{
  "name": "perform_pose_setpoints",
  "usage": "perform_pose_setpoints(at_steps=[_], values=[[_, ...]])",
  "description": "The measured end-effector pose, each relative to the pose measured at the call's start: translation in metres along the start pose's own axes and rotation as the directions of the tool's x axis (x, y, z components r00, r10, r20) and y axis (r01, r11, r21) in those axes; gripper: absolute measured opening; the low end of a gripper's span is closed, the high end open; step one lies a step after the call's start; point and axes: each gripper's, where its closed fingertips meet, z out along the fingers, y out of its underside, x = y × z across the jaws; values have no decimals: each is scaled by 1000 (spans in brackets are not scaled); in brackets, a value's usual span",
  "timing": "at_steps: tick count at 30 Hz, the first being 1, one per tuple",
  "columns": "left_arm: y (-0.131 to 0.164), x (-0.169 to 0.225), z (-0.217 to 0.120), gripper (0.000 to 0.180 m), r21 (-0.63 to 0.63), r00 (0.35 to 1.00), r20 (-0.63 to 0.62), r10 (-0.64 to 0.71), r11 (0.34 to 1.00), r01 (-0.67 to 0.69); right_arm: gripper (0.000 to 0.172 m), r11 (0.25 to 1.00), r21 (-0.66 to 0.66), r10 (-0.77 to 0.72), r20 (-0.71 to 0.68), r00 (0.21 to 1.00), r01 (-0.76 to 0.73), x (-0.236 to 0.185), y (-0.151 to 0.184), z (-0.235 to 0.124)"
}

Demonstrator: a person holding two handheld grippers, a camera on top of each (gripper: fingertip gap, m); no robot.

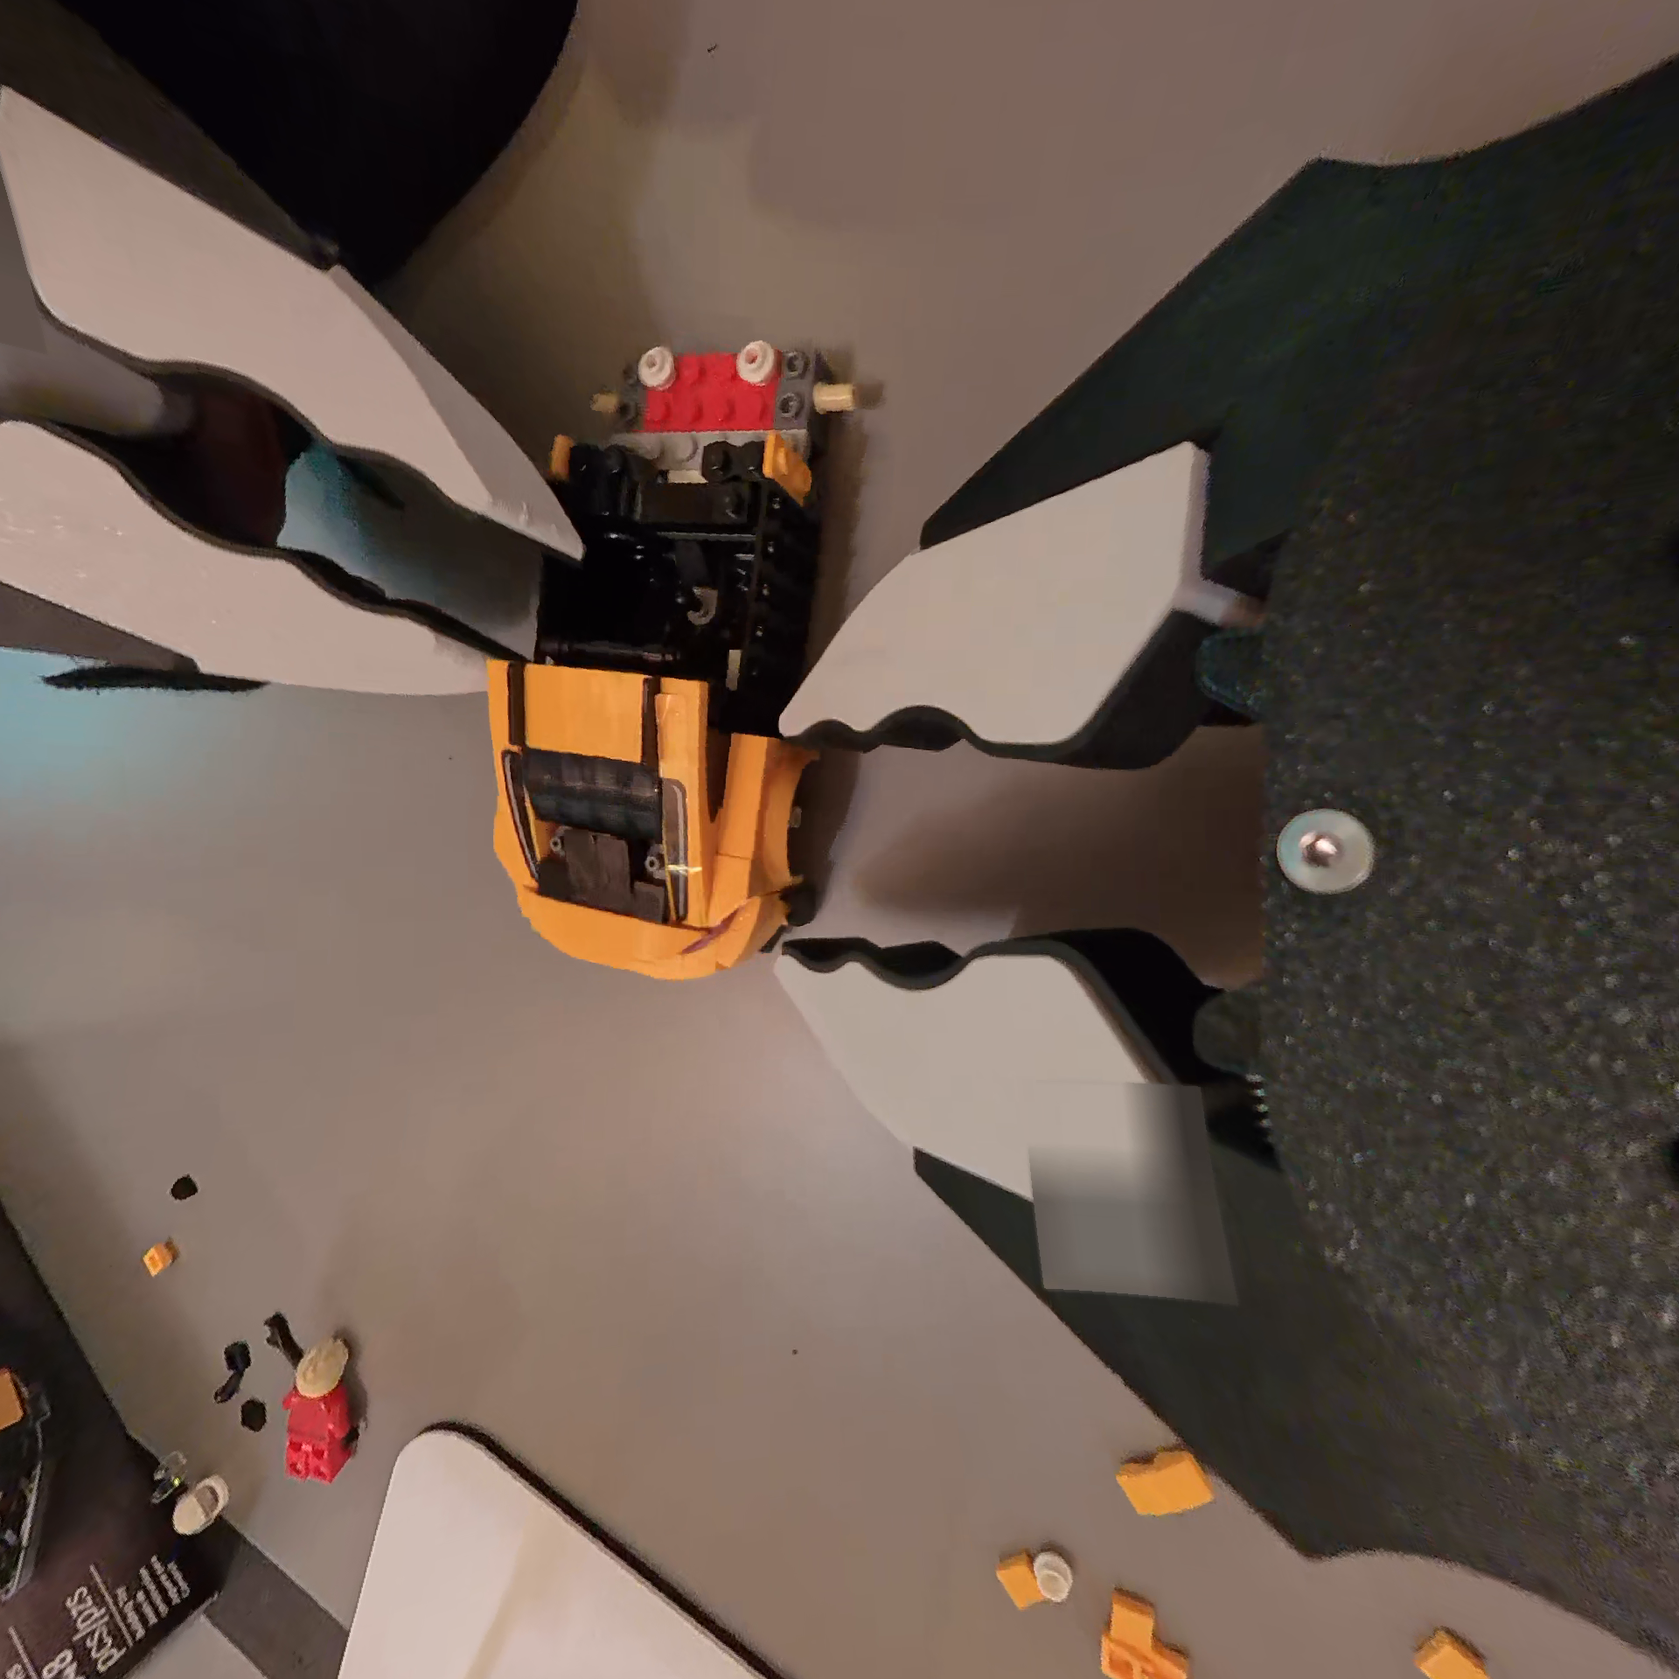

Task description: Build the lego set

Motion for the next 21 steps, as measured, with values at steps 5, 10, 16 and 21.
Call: perform_pose_setpoints(at_steps=[5,10,16,21], values=[[0,-2,0,30,20,1000,-3,-15,1000,15,21,1000,24,5,2,1000,-5,-1,-2,1],[-1,-3,0,26,33,999,27,40,999,-41,15,998,56,-6,29,1000,4,-6,-6,2],[-5,-5,-2,37,43,979,69,191,980,-194,18,991,124,53,8,999,-54,7,-10,-7],[-9,-3,-5,33,-15,874,86,479,877,-479,18,979,168,123,-8,992,-120,20,-10,-13]])
